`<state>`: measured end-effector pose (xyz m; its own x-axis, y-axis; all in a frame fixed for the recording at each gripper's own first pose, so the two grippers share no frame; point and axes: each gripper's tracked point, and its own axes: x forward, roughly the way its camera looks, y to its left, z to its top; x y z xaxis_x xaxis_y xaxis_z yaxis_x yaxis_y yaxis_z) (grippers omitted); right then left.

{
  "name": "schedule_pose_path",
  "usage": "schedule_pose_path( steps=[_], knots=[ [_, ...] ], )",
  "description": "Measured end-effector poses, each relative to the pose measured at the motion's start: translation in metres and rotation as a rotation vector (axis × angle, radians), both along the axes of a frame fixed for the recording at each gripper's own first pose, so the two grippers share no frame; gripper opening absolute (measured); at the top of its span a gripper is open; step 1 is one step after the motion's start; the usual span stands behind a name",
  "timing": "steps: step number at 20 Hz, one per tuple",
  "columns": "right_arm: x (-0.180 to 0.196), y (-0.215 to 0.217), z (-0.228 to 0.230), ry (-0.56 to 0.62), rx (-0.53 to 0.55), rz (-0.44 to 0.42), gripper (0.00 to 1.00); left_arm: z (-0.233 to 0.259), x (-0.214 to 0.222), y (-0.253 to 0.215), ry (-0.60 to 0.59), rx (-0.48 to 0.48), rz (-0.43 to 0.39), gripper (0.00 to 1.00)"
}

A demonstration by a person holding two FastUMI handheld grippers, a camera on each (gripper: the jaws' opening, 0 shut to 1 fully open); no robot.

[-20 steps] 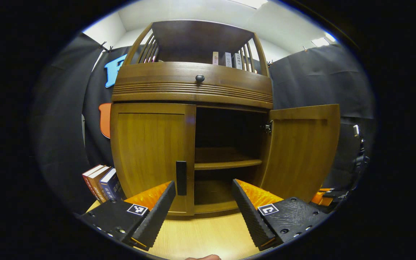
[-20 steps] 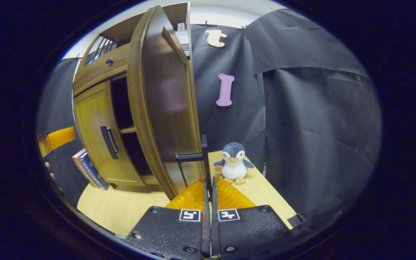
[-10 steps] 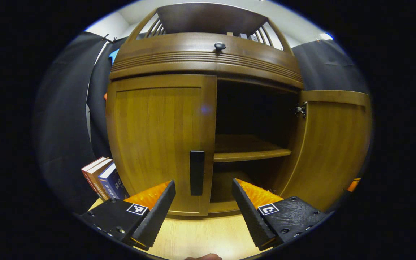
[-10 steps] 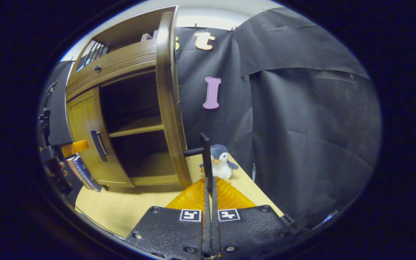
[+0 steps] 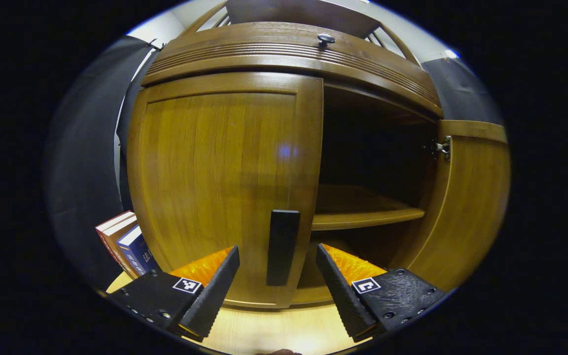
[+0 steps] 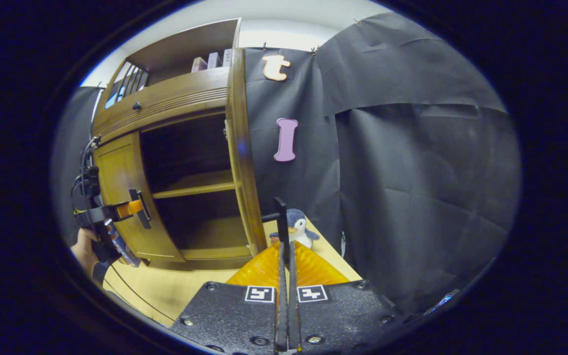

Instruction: Open the right door of the double-door shoe cabinet with the right hand, and open the left door with the left hand.

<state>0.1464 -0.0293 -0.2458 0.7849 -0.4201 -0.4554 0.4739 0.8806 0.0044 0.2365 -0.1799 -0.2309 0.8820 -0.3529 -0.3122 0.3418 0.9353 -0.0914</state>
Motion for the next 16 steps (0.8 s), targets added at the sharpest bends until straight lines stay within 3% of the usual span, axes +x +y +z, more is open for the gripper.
schedule_pose_path(
  steps=[4,5,7,9,10,11,14,16],
  knots=[
    [-0.007,0.005,0.0,0.005,-0.012,-0.015,0.04,-0.008,0.017,-0.002,-0.014,0.007,0.002,0.94],
    [-0.01,0.004,0.001,0.009,-0.019,-0.025,0.04,-0.01,0.022,-0.003,-0.024,0.012,0.0,0.8],
    [-0.015,0.005,0.001,0.015,-0.026,-0.036,0.04,-0.012,0.027,-0.005,-0.034,0.023,-0.004,0.88],
    [-0.018,0.007,0.004,0.014,-0.027,-0.043,0.04,-0.015,0.031,-0.009,-0.037,0.021,-0.009,0.88],
    [-0.02,0.009,0.004,0.013,-0.027,-0.043,0.05,-0.016,0.032,-0.008,-0.035,0.024,-0.008,0.88],
    [-0.022,0.01,0.004,0.012,-0.028,-0.042,0.06,-0.018,0.033,-0.009,-0.033,0.03,-0.005,0.73],
    [-0.027,0.012,0.003,0.014,-0.038,-0.037,0.12,-0.018,0.037,-0.014,-0.051,0.018,-0.033,0.77],
    [-0.028,0.014,0.003,0.021,-0.041,-0.036,0.18,-0.017,0.037,-0.014,-0.072,0.028,-0.05,0.71]
  ],
)
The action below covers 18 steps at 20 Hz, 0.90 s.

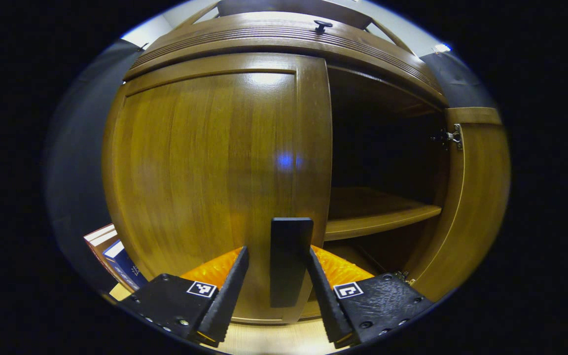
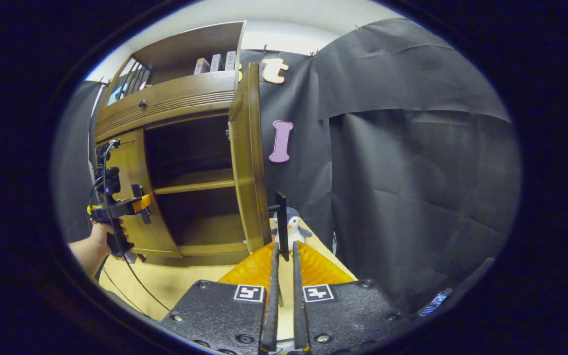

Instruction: Open the right door of the double-door shoe cabinet with the right hand, and open the left door with the left hand.

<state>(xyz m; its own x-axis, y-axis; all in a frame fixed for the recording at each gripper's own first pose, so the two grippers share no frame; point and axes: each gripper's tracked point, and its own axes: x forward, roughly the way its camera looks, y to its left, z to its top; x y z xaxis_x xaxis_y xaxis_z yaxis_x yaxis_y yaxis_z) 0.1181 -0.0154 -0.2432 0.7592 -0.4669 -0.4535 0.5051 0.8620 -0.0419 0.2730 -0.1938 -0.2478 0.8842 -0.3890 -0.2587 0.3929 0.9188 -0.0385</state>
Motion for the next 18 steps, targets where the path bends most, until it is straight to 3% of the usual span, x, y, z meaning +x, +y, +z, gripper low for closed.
schedule_pose_path(
  steps=[1,2,3,6,9,10,12,13,15,16,17,18],
  knots=[
    [-0.001,0.002,0.0,0.003,0.001,0.001,0.18,0.0,0.0,0.001,-0.01,0.009,-0.006,0.55],
    [-0.002,0.003,0.0,0.008,0.0,0.0,0.23,-0.001,-0.001,0.003,-0.008,0.021,-0.006,0.76],
    [-0.003,0.004,0.001,0.013,-0.005,0.0,0.28,-0.003,0.001,0.003,0.004,0.018,-0.007,0.52],
    [-0.005,0.01,0.004,0.015,-0.034,0.008,0.38,-0.003,-0.001,0.0,0.027,-0.016,-0.029,0.53],
    [-0.007,0.013,0.005,0.013,-0.048,0.019,0.39,-0.003,0.0,0.001,0.022,0.0,-0.036,0.53],
    [-0.008,0.014,0.005,0.017,-0.047,0.022,0.41,-0.002,-0.003,-0.01,0.028,-0.011,-0.076,0.53],
    [-0.009,0.013,0.004,0.025,-0.047,0.028,0.39,-0.004,-0.002,-0.007,0.01,0.02,-0.054,0.26],
    [-0.009,0.013,0.004,0.026,-0.046,0.028,0.41,-0.001,-0.003,-0.005,-0.004,0.023,-0.048,0.34],
    [-0.01,0.013,0.004,0.028,-0.044,0.029,0.41,-0.001,-0.005,-0.006,0.003,0.01,-0.047,0.38],
    [-0.01,0.014,0.004,0.026,-0.043,0.031,0.39,-0.001,-0.005,-0.007,0.009,0.002,-0.05,0.29],
    [-0.01,0.014,0.003,0.026,-0.042,0.031,0.41,-0.001,-0.006,-0.006,0.016,-0.002,-0.054,0.38],
    [-0.01,0.013,0.002,0.026,-0.04,0.032,0.39,-0.002,-0.008,-0.005,0.022,-0.003,-0.053,0.38]
  ],
)
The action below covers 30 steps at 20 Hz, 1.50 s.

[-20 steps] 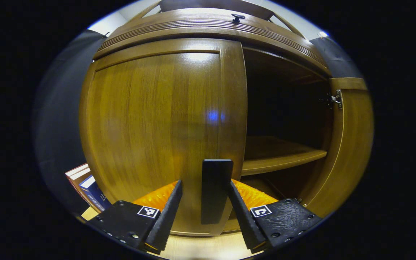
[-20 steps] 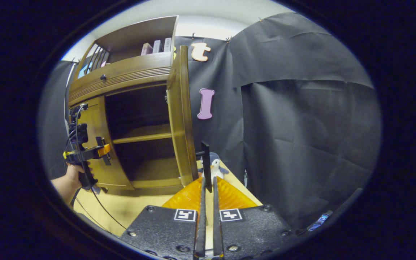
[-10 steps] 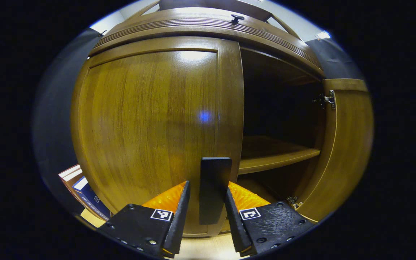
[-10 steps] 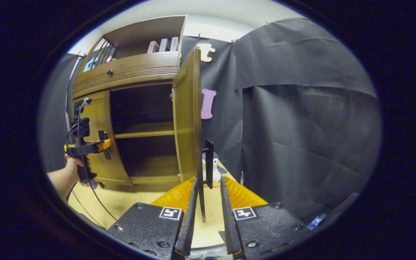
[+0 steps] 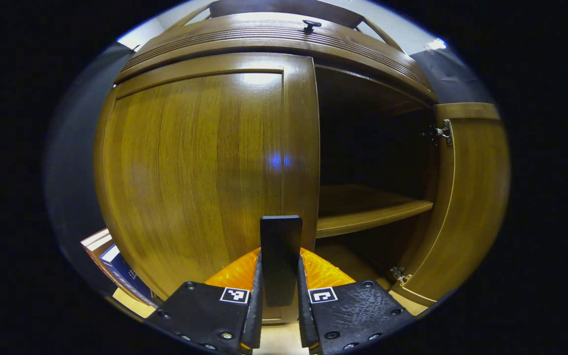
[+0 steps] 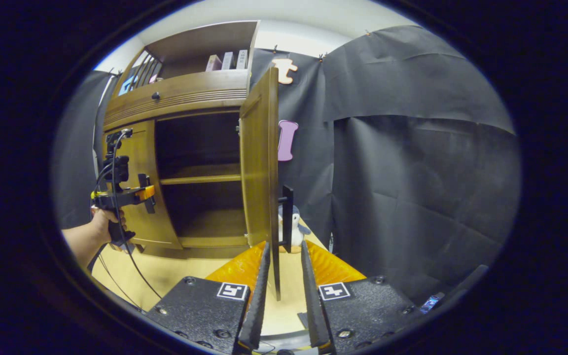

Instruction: Open the right door of the double-door shoe cabinet with the right hand, and open the left door with the left hand.

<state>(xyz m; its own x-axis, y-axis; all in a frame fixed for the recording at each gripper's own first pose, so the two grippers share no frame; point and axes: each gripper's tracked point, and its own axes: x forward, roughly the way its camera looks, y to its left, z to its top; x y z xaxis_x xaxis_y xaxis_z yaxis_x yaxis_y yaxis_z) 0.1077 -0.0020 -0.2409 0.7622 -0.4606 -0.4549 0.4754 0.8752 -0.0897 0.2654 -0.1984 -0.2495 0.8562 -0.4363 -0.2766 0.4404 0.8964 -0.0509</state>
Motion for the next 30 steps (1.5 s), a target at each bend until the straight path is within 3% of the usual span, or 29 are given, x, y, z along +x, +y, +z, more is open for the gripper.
schedule_pose_path(
  steps=[1,2,3,4,17,30],
  knots=[
    [0.0,0.0,-0.002,0.002,0.003,-0.002,0.39,0.001,-0.001,-0.001,-0.002,0.001,0.0,0.23],
    [-0.001,-0.001,-0.003,0.006,0.008,-0.005,0.39,0.001,-0.003,0.001,0.001,0.004,0.002,0.23],
    [-0.001,0.0,-0.006,0.008,0.015,-0.004,0.41,0.002,-0.005,0.002,0.0,0.003,0.004,0.32],
    [-0.002,-0.001,-0.008,0.009,0.019,-0.001,0.41,0.002,-0.007,0.003,0.003,0.002,0.007,0.23],
    [0.02,0.035,-0.021,0.016,0.033,0.173,0.41,0.013,-0.07,0.05,0.008,-0.002,0.073,0.23],
    [0.054,0.075,-0.041,0.023,0.086,0.329,0.41,0.021,-0.117,0.108,0.011,-0.06,0.258,0.23]
  ],
)
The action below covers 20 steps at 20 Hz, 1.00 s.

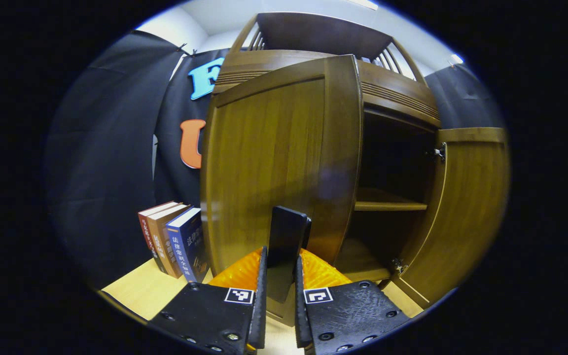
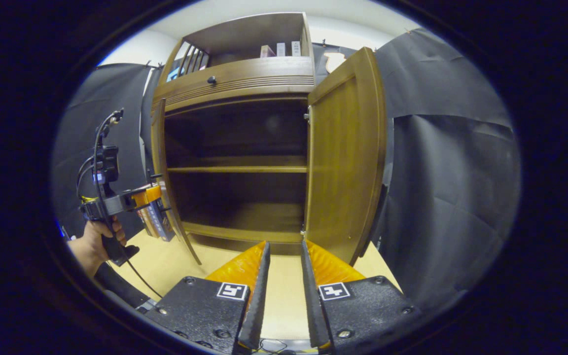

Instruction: Open the right door of the double-door shoe cabinet with the right hand, and open the left door with the left hand.

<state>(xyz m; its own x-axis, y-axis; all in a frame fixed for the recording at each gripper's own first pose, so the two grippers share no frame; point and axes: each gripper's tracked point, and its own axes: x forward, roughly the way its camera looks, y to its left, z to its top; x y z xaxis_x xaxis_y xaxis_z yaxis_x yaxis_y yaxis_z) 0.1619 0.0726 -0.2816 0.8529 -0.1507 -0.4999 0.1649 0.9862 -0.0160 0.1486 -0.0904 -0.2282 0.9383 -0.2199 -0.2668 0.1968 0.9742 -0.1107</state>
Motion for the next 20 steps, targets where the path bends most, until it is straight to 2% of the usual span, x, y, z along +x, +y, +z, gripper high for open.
schedule_pose_path(
  steps=[6,7,9,10,11,16,17,18,20],
  knots=[
    [0.018,0.02,-0.009,0.013,0.015,0.063,0.4,0.001,-0.015,0.04,0.022,0.017,0.075,0.22],
    [0.021,0.025,-0.01,0.016,0.017,0.075,0.39,0.001,-0.017,0.046,0.006,0.024,0.08,0.12],
    [0.027,0.032,-0.014,0.022,0.015,0.089,0.4,0.005,-0.024,0.057,-0.004,0.033,0.078,0.11],
    [0.03,0.036,-0.015,0.023,0.014,0.096,0.45,0.006,-0.026,0.062,0.0,0.024,0.08,0.12],
    [0.032,0.04,-0.014,0.022,0.014,0.104,0.43,0.005,-0.029,0.068,0.006,0.005,0.086,0.11],
    [0.046,0.054,-0.016,0.013,0.011,0.128,0.58,0.007,-0.032,0.117,0.01,-0.01,0.157,0.06],
    [0.049,0.057,-0.016,0.016,0.012,0.131,0.55,0.008,-0.032,0.127,0.017,-0.025,0.174,0.06],
    [0.051,0.06,-0.017,0.017,0.012,0.135,0.59,0.007,-0.031,0.136,0.023,-0.036,0.183,0.06],
    [0.056,0.067,-0.018,0.018,0.011,0.141,0.57,0.006,-0.032,0.141,0.033,-0.049,0.159,0.03]
  ],
)
